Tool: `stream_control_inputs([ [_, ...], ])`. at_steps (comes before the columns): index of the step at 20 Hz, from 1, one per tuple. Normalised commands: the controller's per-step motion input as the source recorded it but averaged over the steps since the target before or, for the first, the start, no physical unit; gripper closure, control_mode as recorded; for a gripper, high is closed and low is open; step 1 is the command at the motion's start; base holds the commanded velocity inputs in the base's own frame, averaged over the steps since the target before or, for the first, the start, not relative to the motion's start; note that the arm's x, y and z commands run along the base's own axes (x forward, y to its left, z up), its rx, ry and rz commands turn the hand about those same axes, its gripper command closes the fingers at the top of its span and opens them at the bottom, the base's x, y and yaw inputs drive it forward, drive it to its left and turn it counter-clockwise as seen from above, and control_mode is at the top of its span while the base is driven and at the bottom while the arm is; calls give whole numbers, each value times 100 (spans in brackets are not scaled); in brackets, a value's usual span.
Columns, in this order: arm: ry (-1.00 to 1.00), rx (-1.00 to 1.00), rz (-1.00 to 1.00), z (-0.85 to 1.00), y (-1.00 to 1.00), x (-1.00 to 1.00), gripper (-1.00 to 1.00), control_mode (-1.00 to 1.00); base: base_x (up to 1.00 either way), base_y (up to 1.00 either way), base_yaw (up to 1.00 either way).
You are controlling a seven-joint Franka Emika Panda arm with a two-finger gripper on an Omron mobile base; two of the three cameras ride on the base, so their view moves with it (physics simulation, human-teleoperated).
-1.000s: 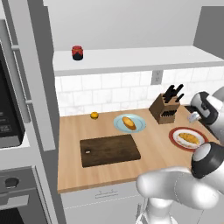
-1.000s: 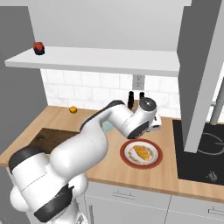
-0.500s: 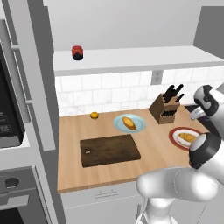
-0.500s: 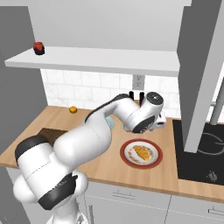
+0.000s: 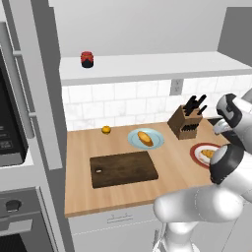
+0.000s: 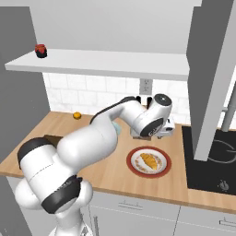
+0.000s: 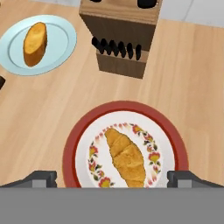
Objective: From the different types of pastries on the counter, select a croissant and place it on the cutting board. Then retrieve a jar of jam from the cabinet and place it alongside the croissant on the cutting board.
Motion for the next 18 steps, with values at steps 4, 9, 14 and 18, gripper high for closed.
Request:
stream_control_inputs([
  [4,1,0,0,0,0,-4,-100,-100,0,0,0],
  [9,4,0,0,-3,0,0,-100,-100,0,0,0],
  [14,6,0,0,-2,0,0,-100,-100,0,0,0],
  [18,6,-4,-1,-46,0,0,-100,-100,0,0,0],
])
